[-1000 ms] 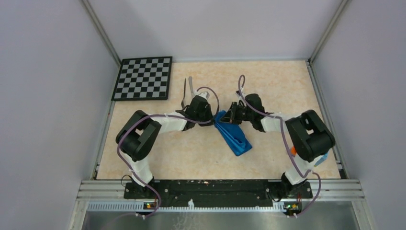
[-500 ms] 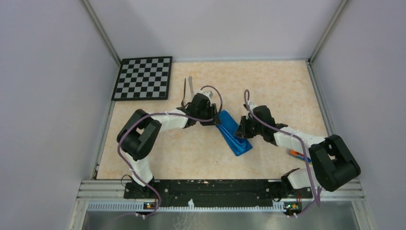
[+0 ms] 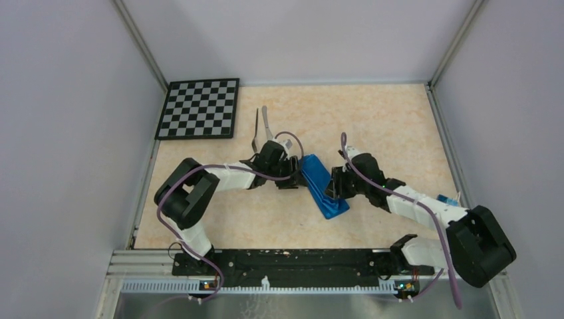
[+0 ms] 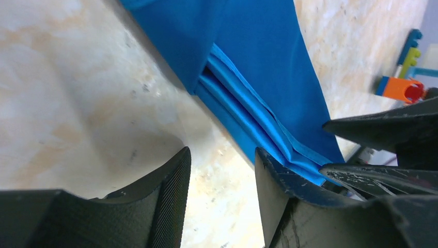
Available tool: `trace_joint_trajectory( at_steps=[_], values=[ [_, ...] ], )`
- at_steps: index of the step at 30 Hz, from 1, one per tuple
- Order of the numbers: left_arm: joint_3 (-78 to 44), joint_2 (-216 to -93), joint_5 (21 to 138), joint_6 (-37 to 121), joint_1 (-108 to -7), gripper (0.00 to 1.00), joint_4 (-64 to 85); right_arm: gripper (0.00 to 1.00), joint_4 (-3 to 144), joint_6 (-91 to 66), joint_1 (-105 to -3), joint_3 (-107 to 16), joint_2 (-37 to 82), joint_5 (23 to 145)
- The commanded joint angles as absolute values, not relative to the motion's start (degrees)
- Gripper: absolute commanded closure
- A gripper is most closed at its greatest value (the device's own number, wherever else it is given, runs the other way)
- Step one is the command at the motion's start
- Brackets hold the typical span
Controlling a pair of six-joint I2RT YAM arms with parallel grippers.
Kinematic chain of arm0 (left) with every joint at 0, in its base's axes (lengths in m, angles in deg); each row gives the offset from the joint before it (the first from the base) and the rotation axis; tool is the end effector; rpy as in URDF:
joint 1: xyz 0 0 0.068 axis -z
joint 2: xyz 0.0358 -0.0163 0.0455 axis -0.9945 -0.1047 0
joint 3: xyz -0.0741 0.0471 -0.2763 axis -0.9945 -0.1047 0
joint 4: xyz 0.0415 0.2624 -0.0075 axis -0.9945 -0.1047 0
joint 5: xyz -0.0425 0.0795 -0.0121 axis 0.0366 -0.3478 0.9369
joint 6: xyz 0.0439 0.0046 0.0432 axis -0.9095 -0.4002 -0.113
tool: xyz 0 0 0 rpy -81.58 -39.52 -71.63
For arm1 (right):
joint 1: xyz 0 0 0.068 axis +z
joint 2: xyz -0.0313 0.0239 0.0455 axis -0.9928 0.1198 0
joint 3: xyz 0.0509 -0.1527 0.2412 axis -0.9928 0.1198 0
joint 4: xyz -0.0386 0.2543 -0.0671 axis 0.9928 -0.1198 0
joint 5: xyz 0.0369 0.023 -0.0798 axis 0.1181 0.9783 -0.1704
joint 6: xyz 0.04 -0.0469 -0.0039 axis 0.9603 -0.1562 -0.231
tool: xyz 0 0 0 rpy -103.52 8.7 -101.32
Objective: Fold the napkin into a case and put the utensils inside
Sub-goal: Smooth out the smaller rectangle-folded napkin at the center of the board.
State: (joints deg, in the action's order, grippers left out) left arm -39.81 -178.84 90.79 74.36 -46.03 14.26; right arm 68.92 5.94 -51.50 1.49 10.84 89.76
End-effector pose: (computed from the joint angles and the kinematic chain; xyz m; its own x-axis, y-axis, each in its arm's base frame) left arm 0.2723 -0.2324 0.1533 -0.9319 -0.0974 -0.3494 0.1714 0.7307 -0.6608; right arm 0.1963 0.1335 0.1775 -0.8044 -0.0128 -0.5940 -0.3459 0.8229 0.4507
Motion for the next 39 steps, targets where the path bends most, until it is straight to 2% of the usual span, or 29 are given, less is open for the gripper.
trace_joint_trajectory(
  at_steps=[1,6,8,13,18,28,32,39],
  values=[
    [-41.61,-178.43,95.77,78.13,-44.88,0.46,19.8,0.53,65.64,-0.37,-48.94,-2.88,8.71,86.93],
    [-41.07,-181.69,95.36,84.1,-43.65,0.47,21.03,0.44,64.69,-4.53,-42.47,-5.28,9.83,78.37],
    [-41.53,-183.18,95.91,86.98,-43.65,0.51,22.28,0.43,65.24,-5.34,-40.79,-5.13,10.24,75.17],
    [-43.87,-185.46,96.74,91.74,-43.52,0.6,26.79,0.43,66.87,-6.89,-37.79,-4.62,12.29,71.99],
    [-45.26,-184.88,95.77,92.27,-43.56,0.69,28.17,0.48,69.83,-6.75,-36.49,-3.86,14.88,71.72],
    [-49.1,-180.99,94.13,91.09,-43.39,0.61,27.92,0.47,70.7,-7.13,-33.93,-4.94,20.4,67.69],
    [-50.27,-180.83,93.85,91.11,-43.18,0.72,28.41,0.57,70.71,-7.12,-33.81,-5.11,21.21,66.59],
    [-48.76,-183.83,94.03,91.99,-41.43,0.71,29.49,0.73,70.7,-6.89,-33.72,-5.61,22.08,65.76]
  ],
)
